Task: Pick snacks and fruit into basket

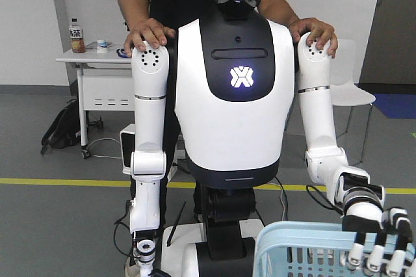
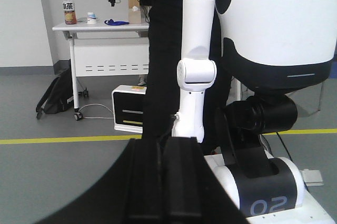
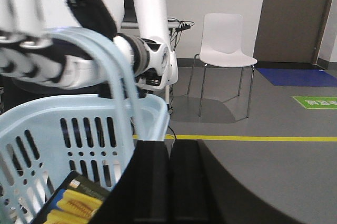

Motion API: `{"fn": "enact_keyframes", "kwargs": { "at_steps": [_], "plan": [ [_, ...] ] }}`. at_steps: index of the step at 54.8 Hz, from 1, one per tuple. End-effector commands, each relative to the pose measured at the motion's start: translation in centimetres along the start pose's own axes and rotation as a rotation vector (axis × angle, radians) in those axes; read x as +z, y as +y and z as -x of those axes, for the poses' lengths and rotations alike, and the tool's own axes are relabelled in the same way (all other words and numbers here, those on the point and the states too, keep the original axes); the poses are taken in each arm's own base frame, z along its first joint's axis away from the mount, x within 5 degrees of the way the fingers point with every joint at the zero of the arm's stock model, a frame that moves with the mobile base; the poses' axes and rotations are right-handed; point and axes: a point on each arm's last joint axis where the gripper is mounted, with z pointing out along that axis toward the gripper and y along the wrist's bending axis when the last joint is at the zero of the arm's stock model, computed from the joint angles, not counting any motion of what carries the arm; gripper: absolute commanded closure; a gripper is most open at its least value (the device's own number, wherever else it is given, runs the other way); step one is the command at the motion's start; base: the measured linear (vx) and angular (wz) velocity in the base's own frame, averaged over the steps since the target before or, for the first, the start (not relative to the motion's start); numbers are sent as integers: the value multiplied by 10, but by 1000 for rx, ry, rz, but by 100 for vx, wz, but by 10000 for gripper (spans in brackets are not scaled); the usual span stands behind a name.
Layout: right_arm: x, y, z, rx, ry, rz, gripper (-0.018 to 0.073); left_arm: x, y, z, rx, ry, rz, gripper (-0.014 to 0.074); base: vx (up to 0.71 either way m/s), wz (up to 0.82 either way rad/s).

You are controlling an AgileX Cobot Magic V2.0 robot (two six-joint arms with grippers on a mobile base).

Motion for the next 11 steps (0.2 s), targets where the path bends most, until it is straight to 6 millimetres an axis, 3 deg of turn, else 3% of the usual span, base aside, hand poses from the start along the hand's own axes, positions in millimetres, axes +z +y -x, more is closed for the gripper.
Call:
{"fn": "enact_keyframes", "kwargs": {
  "at_steps": [1,11],
  "plan": [
    [0,0,2,-14,-82,-8,566,-3,0,14,-16,-109,3,601,0,0],
    [0,0,2,-14,-82,-8,566,-3,0,14,-16,-109,3,601,0,0]
  ]
}}
